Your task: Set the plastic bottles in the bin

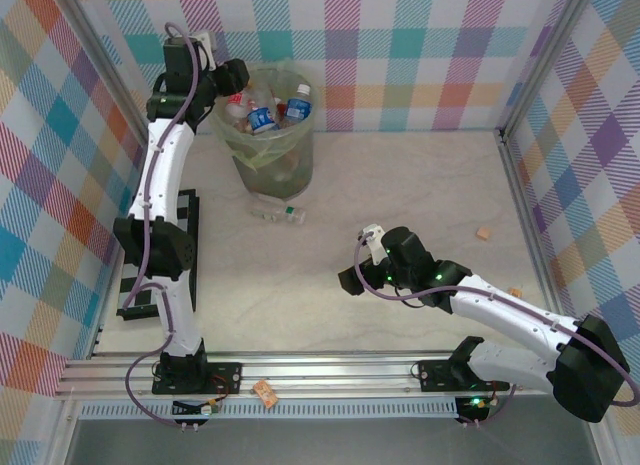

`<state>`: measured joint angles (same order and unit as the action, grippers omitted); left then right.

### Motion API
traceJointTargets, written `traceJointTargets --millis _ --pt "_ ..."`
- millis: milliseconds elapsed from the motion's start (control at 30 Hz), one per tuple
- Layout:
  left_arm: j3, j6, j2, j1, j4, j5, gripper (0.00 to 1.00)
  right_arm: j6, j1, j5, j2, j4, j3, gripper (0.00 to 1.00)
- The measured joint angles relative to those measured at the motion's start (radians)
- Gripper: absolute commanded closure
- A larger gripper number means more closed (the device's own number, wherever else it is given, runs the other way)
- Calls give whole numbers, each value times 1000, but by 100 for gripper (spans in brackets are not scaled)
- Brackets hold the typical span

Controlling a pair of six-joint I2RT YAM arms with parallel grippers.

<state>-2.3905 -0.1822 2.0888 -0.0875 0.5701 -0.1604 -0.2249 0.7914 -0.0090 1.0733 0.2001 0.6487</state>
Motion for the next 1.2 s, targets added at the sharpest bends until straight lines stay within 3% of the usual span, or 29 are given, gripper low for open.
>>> traceJointTargets --millis 167,267,667,700,833,1000,1200 --pt "33 -8 31 -5 2 -19 53 0 0 -2 0 0 0 5" --pt "36 -11 45 -14 5 -27 57 0 0 -2 5 -3 0 5" --pt "36 -10 70 -42 11 -52 59 -4 0 -1 7 -14 0 5" --pt "35 -10 70 -42 13 -56 58 -4 0 -1 1 -14 0 6" --pt "35 3 66 -42 26 -56 34 -8 0 2 -22 -15 0 5" --pt "44 14 14 -42 54 -48 22 -8 0 2 -28 -16 0 5" --pt "240 10 -260 -42 30 5 9 -7 0 8 -28 -19 0 5"
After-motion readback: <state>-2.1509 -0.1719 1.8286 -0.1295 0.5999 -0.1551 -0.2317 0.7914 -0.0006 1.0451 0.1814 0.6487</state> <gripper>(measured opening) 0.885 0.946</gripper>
